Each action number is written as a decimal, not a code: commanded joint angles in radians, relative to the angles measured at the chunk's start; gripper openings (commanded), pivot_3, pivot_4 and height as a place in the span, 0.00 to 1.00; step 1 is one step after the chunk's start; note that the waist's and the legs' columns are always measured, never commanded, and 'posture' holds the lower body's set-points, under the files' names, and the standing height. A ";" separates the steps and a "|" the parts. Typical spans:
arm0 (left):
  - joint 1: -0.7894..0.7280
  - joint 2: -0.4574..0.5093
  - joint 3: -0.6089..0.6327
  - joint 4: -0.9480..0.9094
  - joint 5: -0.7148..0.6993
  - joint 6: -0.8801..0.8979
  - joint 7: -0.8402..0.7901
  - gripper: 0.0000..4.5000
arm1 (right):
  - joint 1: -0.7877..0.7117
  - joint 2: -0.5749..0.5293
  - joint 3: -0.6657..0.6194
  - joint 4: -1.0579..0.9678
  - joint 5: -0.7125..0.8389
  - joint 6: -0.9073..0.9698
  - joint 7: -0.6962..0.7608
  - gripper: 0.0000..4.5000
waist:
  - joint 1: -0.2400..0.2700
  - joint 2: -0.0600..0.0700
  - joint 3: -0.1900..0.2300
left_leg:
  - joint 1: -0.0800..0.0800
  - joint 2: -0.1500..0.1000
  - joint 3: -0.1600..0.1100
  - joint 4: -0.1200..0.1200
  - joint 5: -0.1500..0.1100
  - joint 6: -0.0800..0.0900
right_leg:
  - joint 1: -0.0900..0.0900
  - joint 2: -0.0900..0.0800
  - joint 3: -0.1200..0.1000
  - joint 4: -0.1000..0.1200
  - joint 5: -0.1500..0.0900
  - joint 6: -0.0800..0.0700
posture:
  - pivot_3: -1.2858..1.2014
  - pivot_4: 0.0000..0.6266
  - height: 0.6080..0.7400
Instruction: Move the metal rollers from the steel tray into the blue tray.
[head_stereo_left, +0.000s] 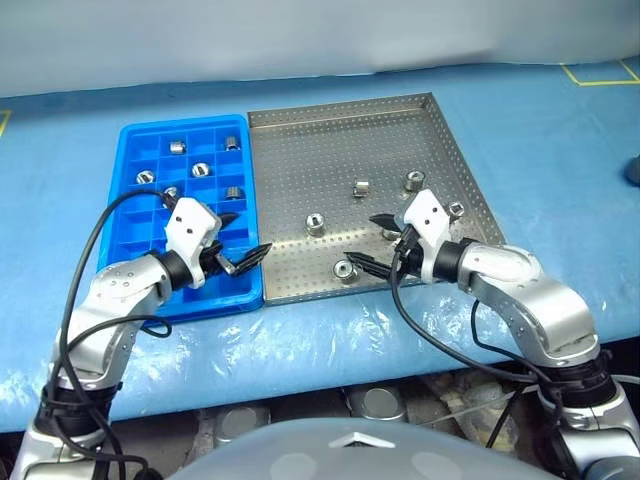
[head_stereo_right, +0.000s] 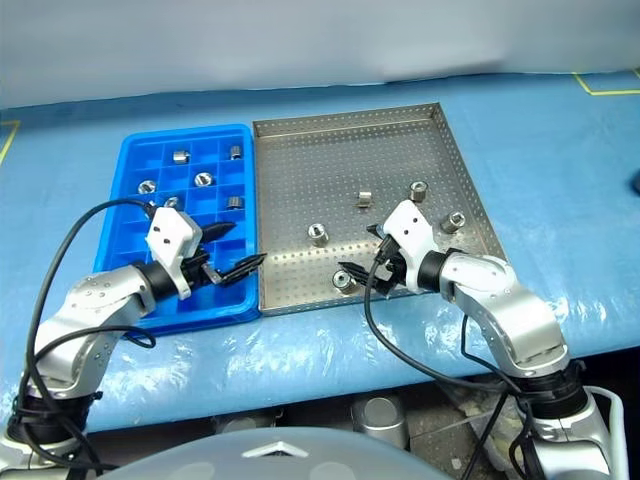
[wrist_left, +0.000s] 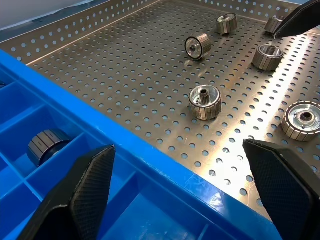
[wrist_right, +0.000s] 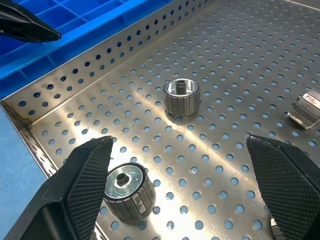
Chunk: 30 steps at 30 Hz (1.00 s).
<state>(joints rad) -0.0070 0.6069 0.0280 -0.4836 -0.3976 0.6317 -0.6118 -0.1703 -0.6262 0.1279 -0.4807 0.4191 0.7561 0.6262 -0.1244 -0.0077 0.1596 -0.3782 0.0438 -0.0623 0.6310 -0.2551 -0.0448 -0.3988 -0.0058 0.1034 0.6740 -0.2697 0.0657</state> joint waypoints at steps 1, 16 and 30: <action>0.009 0.024 0.025 -0.049 -0.001 0.001 -0.003 0.99 | 0.002 -0.013 -0.027 -0.035 -0.014 -0.011 -0.009 1.00 | 0.000 0.000 0.000 | 0.000 0.000 0.000 0.000 0.000 0.000 | 0.000 0.000 0.000 0.000 0.000 0.000 | 0.47 0.24 1.00; 0.032 0.053 0.067 -0.061 -0.020 0.000 -0.008 0.99 | 0.027 -0.024 -0.060 -0.021 -0.050 -0.036 -0.022 1.00 | 0.003 0.000 0.000 | 0.000 0.000 0.000 0.000 0.000 0.000 | 0.000 0.000 0.000 0.000 0.000 0.000 | 0.48 0.24 1.00; 0.035 0.050 0.070 -0.061 -0.026 -0.002 -0.004 0.99 | 0.036 -0.018 -0.068 -0.035 -0.053 -0.031 -0.026 1.00 | 0.003 0.000 0.000 | 0.000 0.000 0.000 0.000 0.000 0.000 | 0.000 0.000 0.000 0.000 0.000 0.000 | 0.47 0.24 1.00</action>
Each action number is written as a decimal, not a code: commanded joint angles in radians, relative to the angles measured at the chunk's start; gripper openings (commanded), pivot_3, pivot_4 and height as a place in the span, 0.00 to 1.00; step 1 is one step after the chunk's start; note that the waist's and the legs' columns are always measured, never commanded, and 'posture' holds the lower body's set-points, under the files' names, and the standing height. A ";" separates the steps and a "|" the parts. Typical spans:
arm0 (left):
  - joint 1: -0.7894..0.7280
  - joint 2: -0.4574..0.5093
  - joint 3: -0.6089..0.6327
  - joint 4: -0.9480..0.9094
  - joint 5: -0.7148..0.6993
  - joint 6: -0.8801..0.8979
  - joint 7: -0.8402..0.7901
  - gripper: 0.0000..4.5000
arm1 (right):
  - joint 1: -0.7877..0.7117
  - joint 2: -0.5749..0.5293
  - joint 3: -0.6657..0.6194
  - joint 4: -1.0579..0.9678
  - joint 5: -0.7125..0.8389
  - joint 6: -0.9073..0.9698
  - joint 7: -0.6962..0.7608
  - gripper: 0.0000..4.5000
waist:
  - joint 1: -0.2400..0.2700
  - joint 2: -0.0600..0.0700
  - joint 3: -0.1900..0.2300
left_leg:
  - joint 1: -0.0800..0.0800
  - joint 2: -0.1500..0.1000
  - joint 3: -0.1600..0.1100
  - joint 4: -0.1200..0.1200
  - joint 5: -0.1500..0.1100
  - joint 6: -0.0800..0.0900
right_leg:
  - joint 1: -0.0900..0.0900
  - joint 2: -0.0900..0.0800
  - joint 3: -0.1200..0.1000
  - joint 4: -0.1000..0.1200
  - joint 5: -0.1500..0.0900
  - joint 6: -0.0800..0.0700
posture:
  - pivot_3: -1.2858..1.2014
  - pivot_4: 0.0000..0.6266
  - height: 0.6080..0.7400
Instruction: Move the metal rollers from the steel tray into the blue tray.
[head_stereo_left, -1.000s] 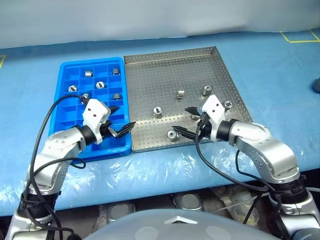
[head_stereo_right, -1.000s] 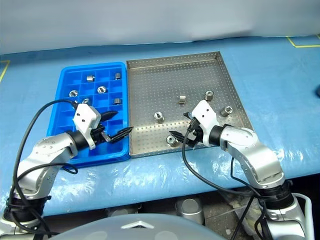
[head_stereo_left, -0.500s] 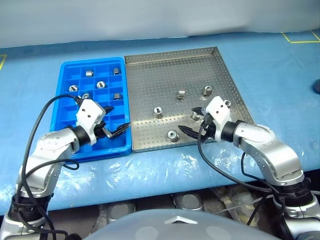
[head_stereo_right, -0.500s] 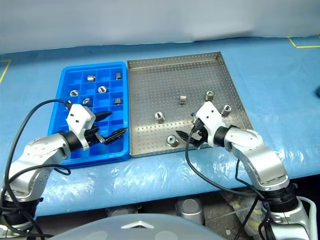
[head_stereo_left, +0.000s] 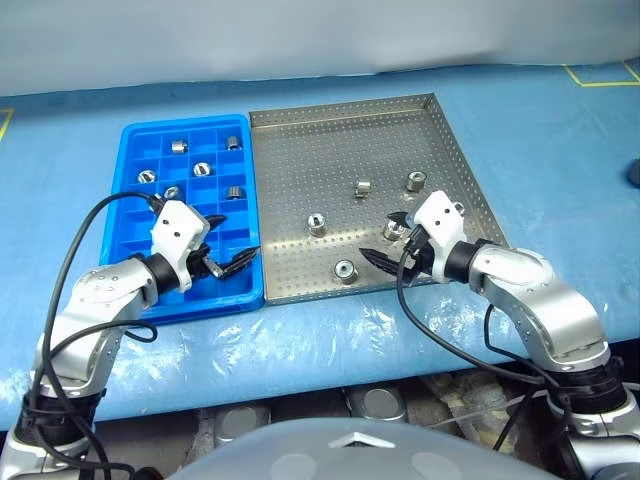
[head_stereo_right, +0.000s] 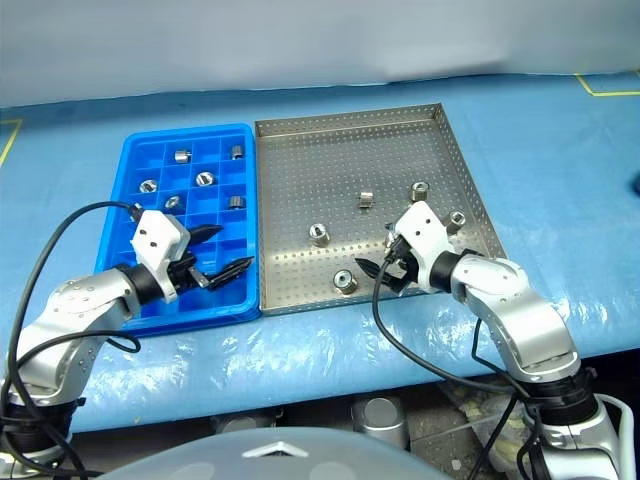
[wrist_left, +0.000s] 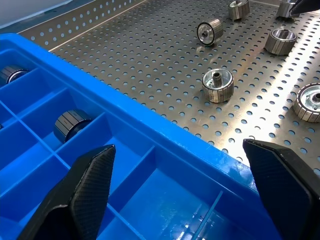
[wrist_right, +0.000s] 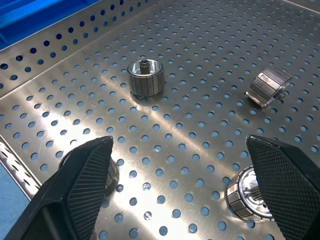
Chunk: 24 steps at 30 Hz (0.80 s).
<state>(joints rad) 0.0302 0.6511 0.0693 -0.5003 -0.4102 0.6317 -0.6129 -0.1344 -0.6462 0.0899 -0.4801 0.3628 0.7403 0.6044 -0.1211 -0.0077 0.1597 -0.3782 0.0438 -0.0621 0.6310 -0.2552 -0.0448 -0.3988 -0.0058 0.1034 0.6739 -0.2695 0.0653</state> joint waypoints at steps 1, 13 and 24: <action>-0.002 0.006 0.028 -0.045 -0.015 -0.001 -0.003 0.99 | 0.000 0.002 -0.030 -0.036 0.003 -0.015 -0.004 1.00 | 0.000 0.000 0.000 | 0.000 0.000 0.000 0.000 0.000 0.000 | 0.000 0.000 0.000 0.000 0.000 0.000 | 0.47 0.24 1.00; -0.145 0.053 -0.054 0.017 0.000 -0.018 -0.105 0.99 | 0.012 0.013 -0.031 -0.056 0.006 -0.007 -0.017 1.00 | 0.003 0.000 0.000 | 0.000 0.000 0.000 0.000 0.000 0.000 | 0.000 0.000 0.000 0.000 0.000 0.000 | 0.47 0.24 1.00; -0.656 -0.031 -0.411 0.489 0.195 -0.135 -0.362 0.99 | 0.036 0.069 -0.019 -0.077 0.001 -0.004 -0.064 1.00 | -0.007 0.000 0.000 | -0.001 0.000 0.000 0.001 0.000 0.000 | 0.000 0.001 0.000 0.000 0.000 0.000 | 0.45 0.24 1.00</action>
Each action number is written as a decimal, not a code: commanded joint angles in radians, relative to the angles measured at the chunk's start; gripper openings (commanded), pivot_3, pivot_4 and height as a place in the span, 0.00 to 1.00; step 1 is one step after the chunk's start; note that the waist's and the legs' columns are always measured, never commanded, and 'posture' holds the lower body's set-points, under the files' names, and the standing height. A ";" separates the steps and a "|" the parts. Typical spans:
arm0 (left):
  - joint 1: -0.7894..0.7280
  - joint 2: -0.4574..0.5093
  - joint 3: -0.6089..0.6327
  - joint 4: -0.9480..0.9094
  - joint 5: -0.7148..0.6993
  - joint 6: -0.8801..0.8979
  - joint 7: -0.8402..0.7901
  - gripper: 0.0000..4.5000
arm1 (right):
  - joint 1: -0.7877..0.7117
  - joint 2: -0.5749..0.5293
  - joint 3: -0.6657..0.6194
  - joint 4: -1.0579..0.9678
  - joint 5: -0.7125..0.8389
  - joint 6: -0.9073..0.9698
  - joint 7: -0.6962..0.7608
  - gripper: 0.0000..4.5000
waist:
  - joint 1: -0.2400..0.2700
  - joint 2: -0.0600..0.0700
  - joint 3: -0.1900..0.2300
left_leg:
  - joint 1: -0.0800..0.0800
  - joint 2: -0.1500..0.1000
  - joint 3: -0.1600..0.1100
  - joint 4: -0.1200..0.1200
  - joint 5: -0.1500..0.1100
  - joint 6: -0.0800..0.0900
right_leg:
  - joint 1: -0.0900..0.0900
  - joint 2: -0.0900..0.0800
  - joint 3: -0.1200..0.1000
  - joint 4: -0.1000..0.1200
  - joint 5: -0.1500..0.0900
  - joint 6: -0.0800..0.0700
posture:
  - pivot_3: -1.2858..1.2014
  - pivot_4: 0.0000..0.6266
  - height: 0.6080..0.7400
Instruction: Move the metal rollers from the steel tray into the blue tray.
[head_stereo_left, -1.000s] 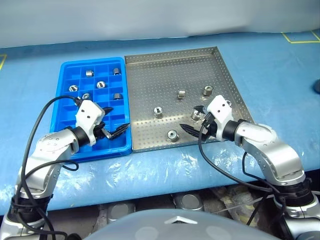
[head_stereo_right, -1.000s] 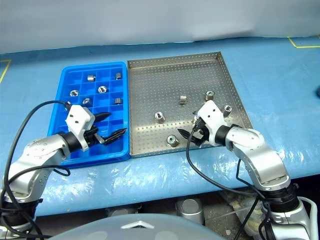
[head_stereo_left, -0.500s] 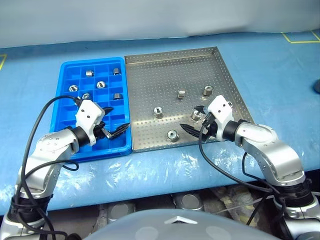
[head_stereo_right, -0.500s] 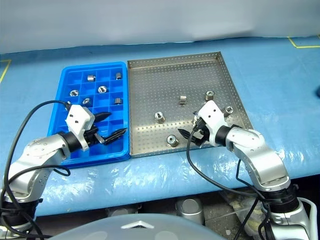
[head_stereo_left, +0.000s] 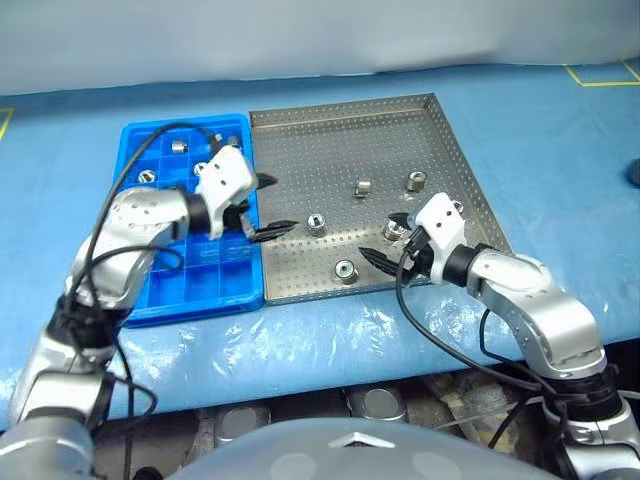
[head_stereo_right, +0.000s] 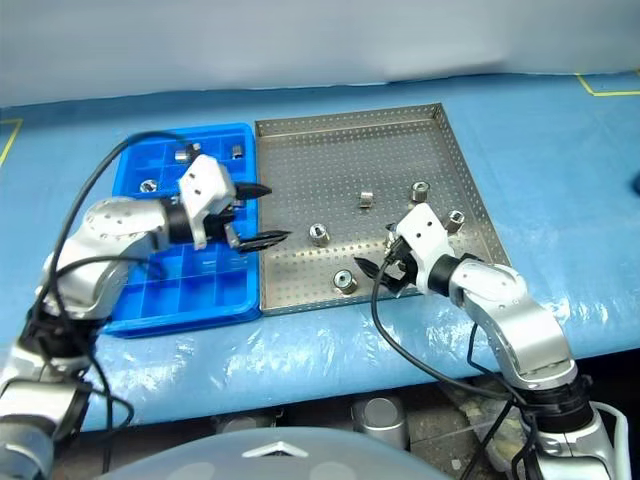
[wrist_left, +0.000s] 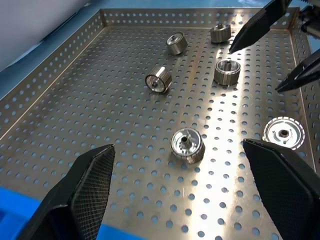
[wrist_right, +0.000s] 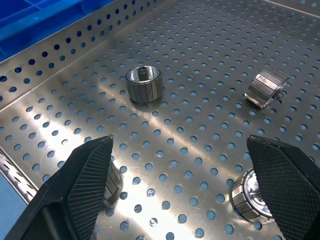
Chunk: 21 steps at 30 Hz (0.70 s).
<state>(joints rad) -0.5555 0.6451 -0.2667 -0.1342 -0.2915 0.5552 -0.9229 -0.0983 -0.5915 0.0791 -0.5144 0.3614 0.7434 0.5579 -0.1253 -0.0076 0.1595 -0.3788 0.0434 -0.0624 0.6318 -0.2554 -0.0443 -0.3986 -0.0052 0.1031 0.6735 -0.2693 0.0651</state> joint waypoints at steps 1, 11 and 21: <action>-0.099 -0.037 -0.102 0.175 0.103 -0.080 -0.066 0.99 | 0.004 0.020 -0.010 -0.048 0.002 -0.005 -0.023 1.00 | -0.007 0.000 0.000 | 0.000 0.000 0.000 0.000 0.000 0.000 | 0.000 0.000 0.000 0.000 0.000 0.000 | 0.45 0.24 1.00; -0.256 -0.169 -0.214 0.521 0.253 -0.235 -0.182 0.99 | 0.057 0.057 -0.023 -0.092 0.007 0.007 -0.072 1.00 | -0.034 0.000 0.000 | -0.001 0.000 0.000 0.001 -0.001 0.002 | 0.000 0.000 0.000 0.000 0.000 0.000 | 0.43 0.24 1.00; -0.294 -0.211 -0.304 0.684 0.422 -0.342 -0.239 0.87 | 0.066 0.081 -0.031 -0.110 0.004 0.002 -0.104 1.00 | -0.068 0.001 0.000 | -0.001 0.000 0.000 0.002 -0.001 0.002 | 0.000 0.000 0.001 0.000 0.000 0.000 | 0.42 0.24 1.00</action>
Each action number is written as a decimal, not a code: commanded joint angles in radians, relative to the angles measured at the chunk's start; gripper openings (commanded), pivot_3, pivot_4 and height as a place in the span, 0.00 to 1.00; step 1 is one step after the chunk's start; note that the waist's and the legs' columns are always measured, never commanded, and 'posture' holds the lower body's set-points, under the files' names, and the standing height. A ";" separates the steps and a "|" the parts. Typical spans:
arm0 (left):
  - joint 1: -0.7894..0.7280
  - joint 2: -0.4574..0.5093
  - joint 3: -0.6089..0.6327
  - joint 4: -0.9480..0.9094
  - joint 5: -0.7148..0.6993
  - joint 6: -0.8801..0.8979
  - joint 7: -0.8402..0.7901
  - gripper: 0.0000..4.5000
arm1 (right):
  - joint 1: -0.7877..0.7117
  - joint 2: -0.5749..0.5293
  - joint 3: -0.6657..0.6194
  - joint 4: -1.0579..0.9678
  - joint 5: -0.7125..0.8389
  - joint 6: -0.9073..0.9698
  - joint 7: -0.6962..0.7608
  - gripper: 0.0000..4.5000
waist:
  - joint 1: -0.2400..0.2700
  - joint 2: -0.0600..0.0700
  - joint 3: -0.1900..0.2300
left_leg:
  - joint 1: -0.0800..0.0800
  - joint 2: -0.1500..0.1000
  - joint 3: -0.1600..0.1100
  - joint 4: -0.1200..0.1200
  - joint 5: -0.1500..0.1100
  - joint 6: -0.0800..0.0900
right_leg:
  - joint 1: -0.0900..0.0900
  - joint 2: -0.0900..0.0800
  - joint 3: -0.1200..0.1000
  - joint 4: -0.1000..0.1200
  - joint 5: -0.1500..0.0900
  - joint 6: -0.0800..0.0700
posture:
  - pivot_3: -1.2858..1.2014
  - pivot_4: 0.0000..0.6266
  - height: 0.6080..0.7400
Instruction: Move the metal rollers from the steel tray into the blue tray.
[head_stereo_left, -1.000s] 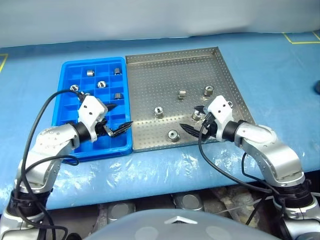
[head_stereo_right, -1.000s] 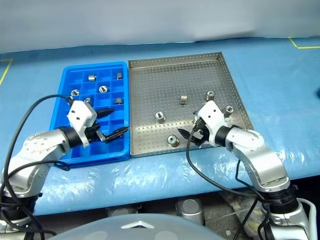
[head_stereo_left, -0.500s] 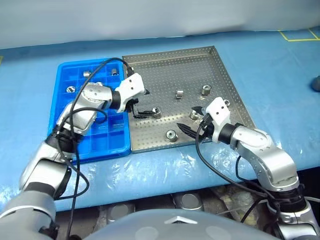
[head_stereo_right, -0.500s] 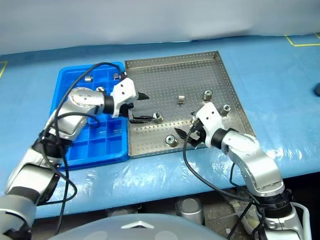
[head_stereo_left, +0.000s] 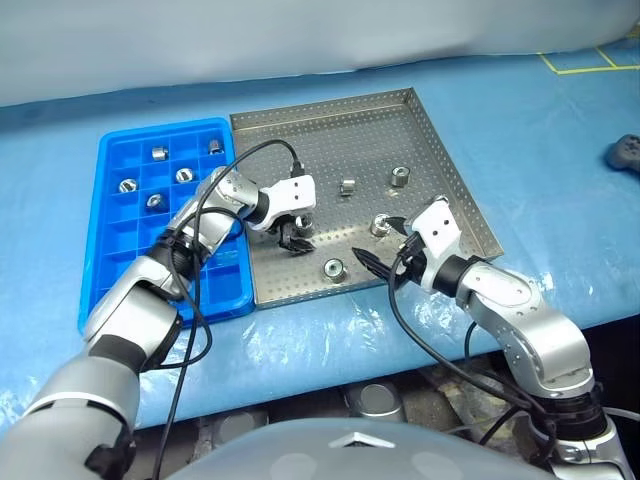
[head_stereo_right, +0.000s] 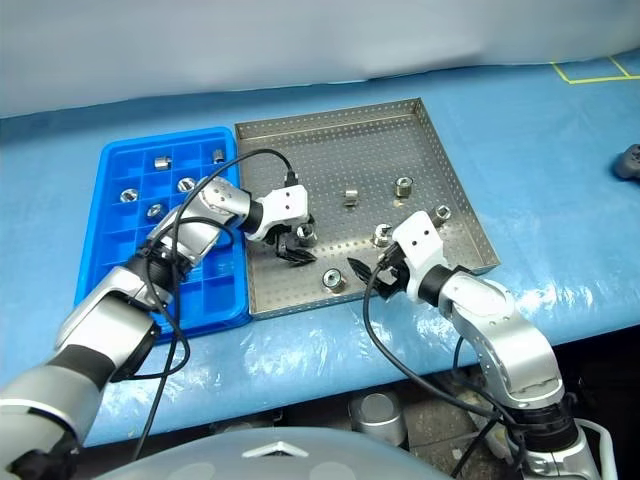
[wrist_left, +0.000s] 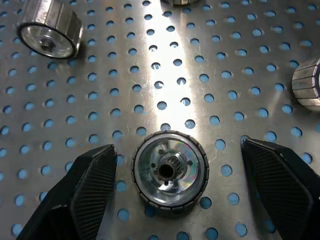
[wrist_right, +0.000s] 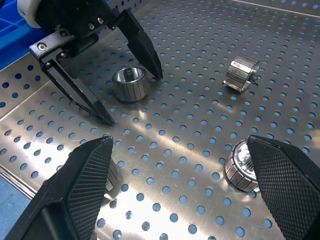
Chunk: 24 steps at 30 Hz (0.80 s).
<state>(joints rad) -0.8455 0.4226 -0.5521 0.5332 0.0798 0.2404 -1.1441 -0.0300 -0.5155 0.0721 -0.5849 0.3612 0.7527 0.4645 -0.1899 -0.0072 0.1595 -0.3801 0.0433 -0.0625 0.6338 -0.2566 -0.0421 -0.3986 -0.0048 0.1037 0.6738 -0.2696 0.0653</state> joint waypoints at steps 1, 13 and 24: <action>-0.002 0.017 -0.016 0.009 0.056 -0.032 -0.023 0.79 | -0.002 0.007 -0.025 -0.039 0.004 -0.008 -0.014 1.00 | -0.005 0.000 0.000 | 0.000 0.000 0.000 0.000 0.000 0.000 | 0.000 0.000 0.000 0.000 0.000 0.000 | 0.42 0.24 1.00; 0.226 0.131 0.353 -0.485 -0.122 0.211 0.124 0.37 | -0.044 0.024 0.016 -0.014 0.000 -0.011 -0.007 1.00 | -0.007 0.001 0.001 | 0.000 0.002 -0.001 0.004 -0.001 0.001 | 0.000 0.001 0.000 0.003 -0.001 0.002 | 0.45 0.24 1.00; 0.661 -0.167 0.903 -0.912 -0.146 0.363 0.826 0.37 | -0.152 0.115 0.190 0.060 -0.008 -0.077 0.070 1.00 | 0.064 0.001 0.001 | 0.000 0.001 -0.004 0.012 -0.003 0.005 | 0.003 0.000 -0.003 0.004 0.000 0.000 | 0.49 0.24 1.00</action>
<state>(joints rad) -0.2004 0.2700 0.3111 -0.3271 -0.0799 0.6225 -0.3919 -0.1653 -0.4100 0.2418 -0.5174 0.3534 0.7057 0.5100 -0.1261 -0.0063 0.1600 -0.3792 0.0445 -0.0663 0.6460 -0.2600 -0.0367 -0.3941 -0.0047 0.1009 0.6781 -0.2691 0.0658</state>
